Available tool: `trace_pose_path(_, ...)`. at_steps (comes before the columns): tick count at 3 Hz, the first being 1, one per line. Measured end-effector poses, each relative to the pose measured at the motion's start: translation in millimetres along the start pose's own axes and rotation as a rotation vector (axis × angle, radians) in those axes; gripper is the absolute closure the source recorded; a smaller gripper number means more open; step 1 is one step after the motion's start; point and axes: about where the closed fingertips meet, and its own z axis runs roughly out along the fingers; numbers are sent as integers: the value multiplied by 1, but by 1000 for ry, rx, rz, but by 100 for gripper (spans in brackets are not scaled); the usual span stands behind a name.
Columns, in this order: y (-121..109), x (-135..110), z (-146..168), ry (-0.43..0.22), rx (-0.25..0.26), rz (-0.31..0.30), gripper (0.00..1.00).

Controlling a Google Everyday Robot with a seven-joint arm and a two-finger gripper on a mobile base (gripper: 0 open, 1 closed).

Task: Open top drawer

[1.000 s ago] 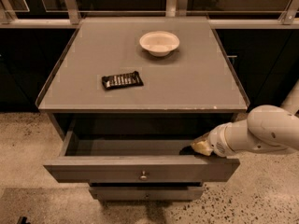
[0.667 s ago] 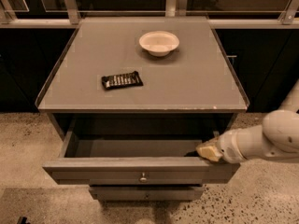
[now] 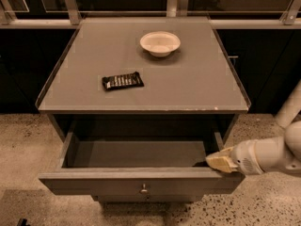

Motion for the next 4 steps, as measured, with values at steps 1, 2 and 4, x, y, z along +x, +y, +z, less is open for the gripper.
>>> trace_pose_path(1,1,3,-4,-8,-12,13,100)
trace_pose_path(2,9,16,-23,-44,-54,52,100)
trace_pose_path(4,14,-58,-73,-215,-45,-83,100)
